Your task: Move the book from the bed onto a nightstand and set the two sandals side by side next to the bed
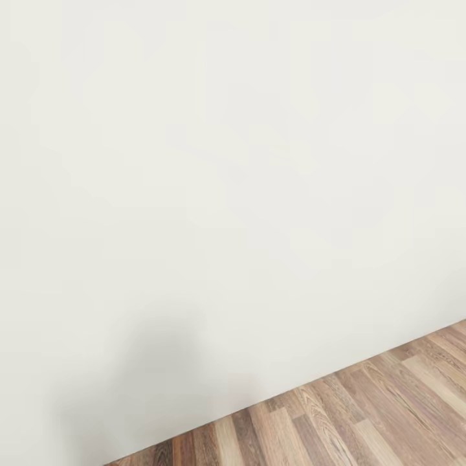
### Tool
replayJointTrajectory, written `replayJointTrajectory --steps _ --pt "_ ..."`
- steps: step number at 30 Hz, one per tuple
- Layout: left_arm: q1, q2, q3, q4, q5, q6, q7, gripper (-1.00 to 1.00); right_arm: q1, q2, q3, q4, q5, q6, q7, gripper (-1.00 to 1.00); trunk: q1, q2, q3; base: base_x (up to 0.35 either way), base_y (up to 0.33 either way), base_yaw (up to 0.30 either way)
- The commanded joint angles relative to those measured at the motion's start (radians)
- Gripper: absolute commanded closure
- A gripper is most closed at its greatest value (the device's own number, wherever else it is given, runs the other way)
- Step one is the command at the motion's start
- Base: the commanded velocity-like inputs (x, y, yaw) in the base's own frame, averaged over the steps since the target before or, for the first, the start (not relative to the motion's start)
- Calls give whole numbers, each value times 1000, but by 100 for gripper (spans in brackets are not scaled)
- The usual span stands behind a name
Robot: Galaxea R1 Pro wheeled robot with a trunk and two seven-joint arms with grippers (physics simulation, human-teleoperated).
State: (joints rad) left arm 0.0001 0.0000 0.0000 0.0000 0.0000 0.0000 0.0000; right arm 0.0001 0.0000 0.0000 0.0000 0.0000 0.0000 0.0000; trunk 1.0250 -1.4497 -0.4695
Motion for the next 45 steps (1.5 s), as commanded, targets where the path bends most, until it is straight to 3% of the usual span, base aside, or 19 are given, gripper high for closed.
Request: replayJointTrajectory --steps 1,3,15,45 --pt "0 0 0 0 0 0 0 -100 0 0 0 0 0 0 0 -100 0 0 0 0 0 0" --pt "1 6 -5 -11 -9 -4 -5 -100 -12 11 -2 11 -6 -2 -2 -100 0 0 0 0 0 0" --pt "1 7 -6 -15 -10 -5 -6 -100 -50 12 -1 15 -8 2 8 -100 0 0 0 0 0 0" --pt "1 9 -8 -15 -12 -6 -6 -100 -55 12 -7 15 -14 -8 0 -100 0 0 0 0 0 0"
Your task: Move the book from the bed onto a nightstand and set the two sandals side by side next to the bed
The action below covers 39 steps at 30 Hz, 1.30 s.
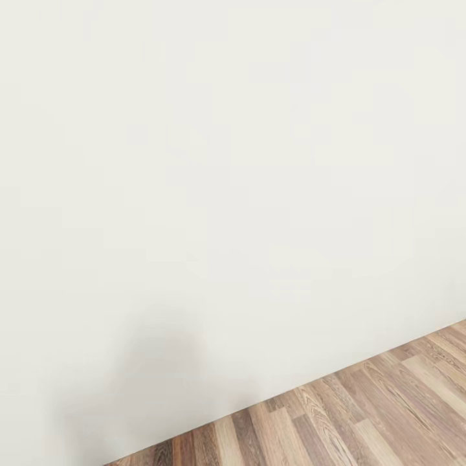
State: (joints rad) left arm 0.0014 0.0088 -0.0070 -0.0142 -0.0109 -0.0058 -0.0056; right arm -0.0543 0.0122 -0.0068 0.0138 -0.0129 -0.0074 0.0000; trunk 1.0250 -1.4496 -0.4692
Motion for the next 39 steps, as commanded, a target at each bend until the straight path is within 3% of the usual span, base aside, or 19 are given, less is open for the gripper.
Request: replayJointTrajectory --steps 1,39 --pt "0 0 -1 -1 -1 -2 -1 -100 -1 0 -1 1 -2 -1 -1 -100 0 0 -1 0 0 0" --pt "0 2 -1 -1 -1 -28 -1 -100 -1 0 -2 2 -1 0 7 -100 0 0 -1 0 0 -157"
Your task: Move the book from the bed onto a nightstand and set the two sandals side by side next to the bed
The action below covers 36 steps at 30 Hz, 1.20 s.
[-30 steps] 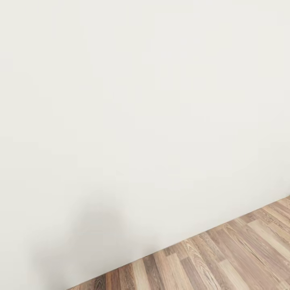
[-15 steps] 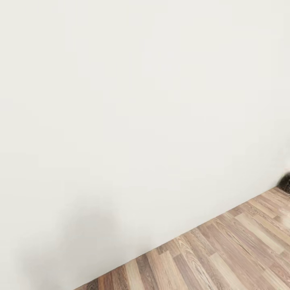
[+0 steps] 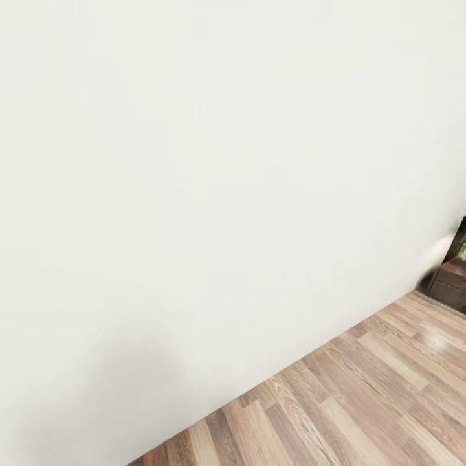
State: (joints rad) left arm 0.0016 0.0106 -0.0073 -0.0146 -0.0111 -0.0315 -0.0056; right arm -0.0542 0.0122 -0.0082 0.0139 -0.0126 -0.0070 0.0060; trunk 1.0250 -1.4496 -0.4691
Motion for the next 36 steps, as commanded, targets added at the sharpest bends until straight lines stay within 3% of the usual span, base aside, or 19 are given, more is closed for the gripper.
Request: replayJointTrajectory --steps 1,36 --pt "0 0 -1 -1 -1 -2 -1 -100 -1 0 0 1 -1 -1 1 -100 0 0 -1 0 0 -186" --pt "0 0 0 -1 -1 -2 -1 -100 -1 0 3 1 -3 -2 3 -100 0 0 -1 0 0 -186"
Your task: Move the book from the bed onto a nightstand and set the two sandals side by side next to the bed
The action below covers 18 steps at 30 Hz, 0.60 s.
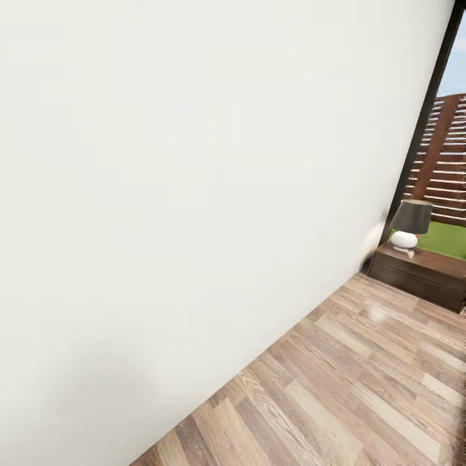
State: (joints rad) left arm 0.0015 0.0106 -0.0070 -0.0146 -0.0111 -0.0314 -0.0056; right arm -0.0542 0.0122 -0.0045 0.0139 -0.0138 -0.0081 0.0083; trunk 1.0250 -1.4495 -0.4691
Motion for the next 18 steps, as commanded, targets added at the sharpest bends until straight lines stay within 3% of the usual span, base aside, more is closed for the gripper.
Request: replayJointTrajectory --steps 1,18 --pt "0 0 -1 -1 -1 -2 -1 -100 -1 0 0 1 -2 -1 1 -100 0 0 -1 0 0 -186" --pt "0 0 -1 -1 -1 -24 -1 -100 -1 0 0 1 -2 -1 1 -100 0 0 -1 0 0 -186"
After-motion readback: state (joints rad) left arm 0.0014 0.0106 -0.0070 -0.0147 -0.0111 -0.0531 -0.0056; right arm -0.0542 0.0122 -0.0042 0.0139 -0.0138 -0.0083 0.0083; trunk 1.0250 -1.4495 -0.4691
